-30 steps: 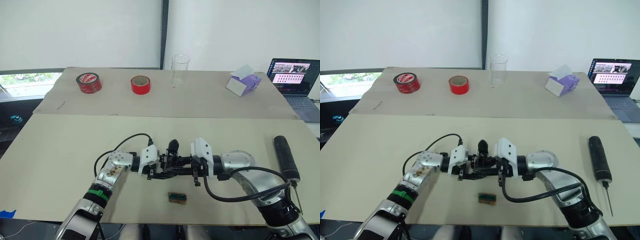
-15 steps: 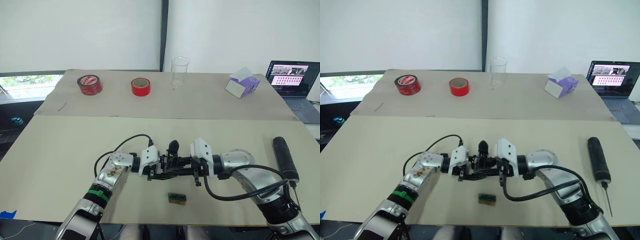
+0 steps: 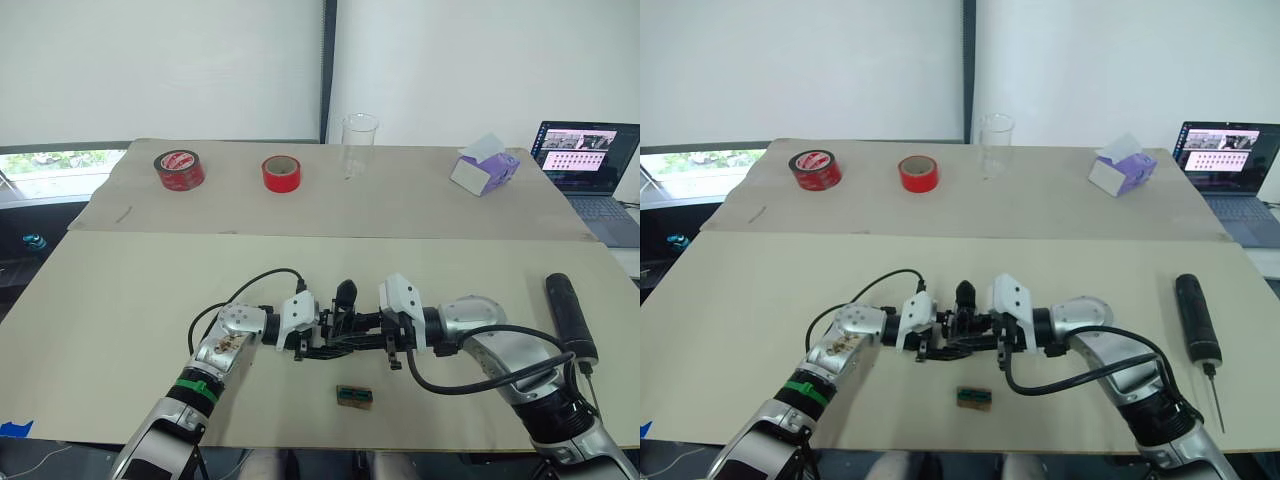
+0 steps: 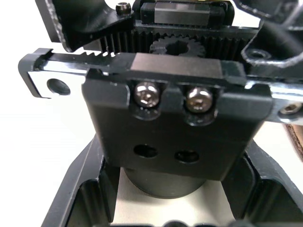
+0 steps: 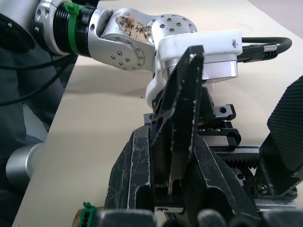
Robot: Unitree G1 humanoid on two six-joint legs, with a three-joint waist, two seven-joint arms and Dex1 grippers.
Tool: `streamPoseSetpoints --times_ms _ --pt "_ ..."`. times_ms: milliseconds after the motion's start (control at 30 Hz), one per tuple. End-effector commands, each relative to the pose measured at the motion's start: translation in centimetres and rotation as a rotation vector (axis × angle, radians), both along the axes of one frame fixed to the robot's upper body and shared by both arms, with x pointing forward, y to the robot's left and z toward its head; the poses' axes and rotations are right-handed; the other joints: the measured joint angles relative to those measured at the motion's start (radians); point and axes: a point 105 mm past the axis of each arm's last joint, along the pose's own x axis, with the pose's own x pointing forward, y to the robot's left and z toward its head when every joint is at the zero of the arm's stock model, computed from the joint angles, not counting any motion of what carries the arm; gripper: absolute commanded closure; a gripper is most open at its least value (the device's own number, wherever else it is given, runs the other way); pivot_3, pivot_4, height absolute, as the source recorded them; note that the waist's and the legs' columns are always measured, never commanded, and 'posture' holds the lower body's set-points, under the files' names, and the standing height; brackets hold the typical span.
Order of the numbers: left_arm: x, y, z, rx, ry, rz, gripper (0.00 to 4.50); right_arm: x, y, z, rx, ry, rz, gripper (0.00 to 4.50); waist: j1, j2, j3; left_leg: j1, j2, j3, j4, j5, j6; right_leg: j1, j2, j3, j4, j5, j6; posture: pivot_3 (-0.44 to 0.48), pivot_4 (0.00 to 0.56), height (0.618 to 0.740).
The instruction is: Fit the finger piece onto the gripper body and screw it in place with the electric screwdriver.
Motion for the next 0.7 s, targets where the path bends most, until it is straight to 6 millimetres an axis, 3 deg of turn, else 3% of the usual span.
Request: streamPoseSetpoints --times_ms 33,267,367,433,533,700 --pt "-0.2 0.2 -1.2 0.04 0.034 0.002 2.16 0.1 -0.1 1.4 0.08 -0.052 0.01 2.42 0.0 0.001 0.0 -0.001 0.0 0.0 0.0 0.0 0.0 -0.001 0.0 0.0 0.0 0.001 -0.001 0.0 0.15 0.74" --pt "-0.2 0.2 -1.5 0.041 0.044 0.012 2.16 -0.5 -0.9 3.2 0.142 -0.11 0.039 0.02 0.001 0.001 0.001 -0.005 -0.001 0.0 0.001 0.0 0.001 -0.003 0.0 0.0 0.0 0.003 -0.004 0.0 0.15 0.74" --pt "0.1 0.2 -1.5 0.036 0.069 0.033 2.16 -1.0 -1.0 4.3 0.174 -0.134 0.062 0.02 0.001 0.001 0.001 -0.004 -0.001 0.0 0.001 0.0 0.0 -0.003 0.0 0.0 0.0 0.002 -0.003 0.0 0.15 0.74" --pt "0.2 0.2 -1.5 0.032 0.067 0.038 1.05 -1.4 -1.0 5.1 0.196 -0.154 0.073 0.0 0.002 0.001 0.001 -0.004 -0.001 0.0 0.001 0.0 0.001 -0.003 0.0 0.0 0.0 0.001 -0.001 0.0 0.15 0.74" --pt "0.6 0.3 -1.1 0.008 0.041 0.066 0.01 -2.2 -1.0 7.5 0.242 -0.187 0.089 0.0 0.003 0.002 0.001 -0.004 -0.001 0.0 0.0 0.0 0.001 -0.003 -0.001 0.0 0.0 0.001 -0.002 0.0 0.15 0.74" --pt "0.7 1.6 -0.7 -0.001 0.006 0.082 0.01 -2.8 -2.4 9.7 0.249 -0.245 0.043 0.0 0.002 0.002 0.001 -0.004 -0.001 -0.001 0.001 0.0 0.001 -0.003 -0.002 -0.001 0.0 0.002 -0.002 0.0 0.15 0.74"
